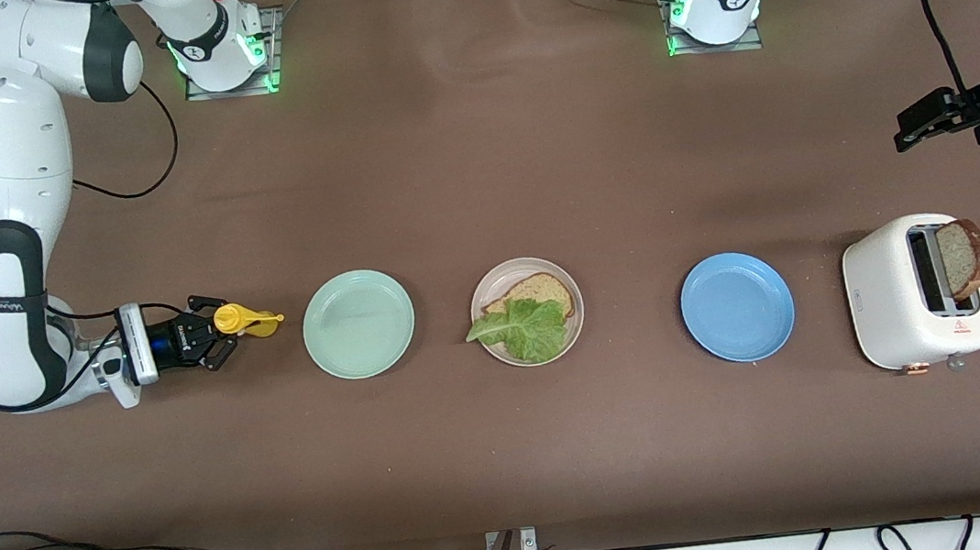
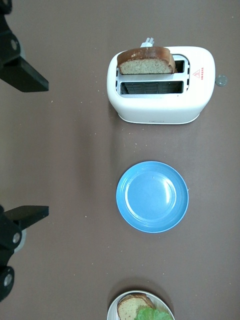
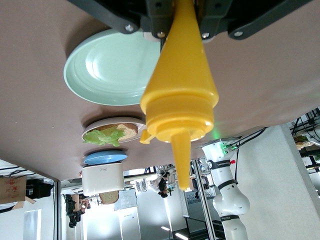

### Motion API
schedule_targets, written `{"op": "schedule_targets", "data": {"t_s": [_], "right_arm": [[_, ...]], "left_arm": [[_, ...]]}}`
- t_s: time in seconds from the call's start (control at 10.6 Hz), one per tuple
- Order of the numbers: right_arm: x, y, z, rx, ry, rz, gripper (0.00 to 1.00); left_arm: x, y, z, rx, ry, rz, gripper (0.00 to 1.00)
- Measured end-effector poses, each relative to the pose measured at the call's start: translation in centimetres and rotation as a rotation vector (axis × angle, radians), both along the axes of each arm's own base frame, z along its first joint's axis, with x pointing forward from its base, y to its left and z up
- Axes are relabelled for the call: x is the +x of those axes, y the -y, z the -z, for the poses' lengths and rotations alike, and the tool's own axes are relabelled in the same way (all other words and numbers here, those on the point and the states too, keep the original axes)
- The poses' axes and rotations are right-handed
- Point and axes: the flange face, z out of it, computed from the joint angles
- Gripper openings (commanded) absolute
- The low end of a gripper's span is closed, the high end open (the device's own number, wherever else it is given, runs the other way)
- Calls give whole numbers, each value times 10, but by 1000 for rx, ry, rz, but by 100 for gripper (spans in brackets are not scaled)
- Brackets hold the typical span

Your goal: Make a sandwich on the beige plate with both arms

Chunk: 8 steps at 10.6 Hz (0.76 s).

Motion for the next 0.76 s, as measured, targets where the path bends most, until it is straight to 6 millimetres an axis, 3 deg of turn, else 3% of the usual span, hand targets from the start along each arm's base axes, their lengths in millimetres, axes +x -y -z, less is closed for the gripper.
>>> {"op": "schedule_targets", "data": {"t_s": [0.76], "right_arm": [[3, -5, 8, 12, 99, -3, 0]], "left_arm": [[5, 0, 12, 0, -20, 0, 100]]}}
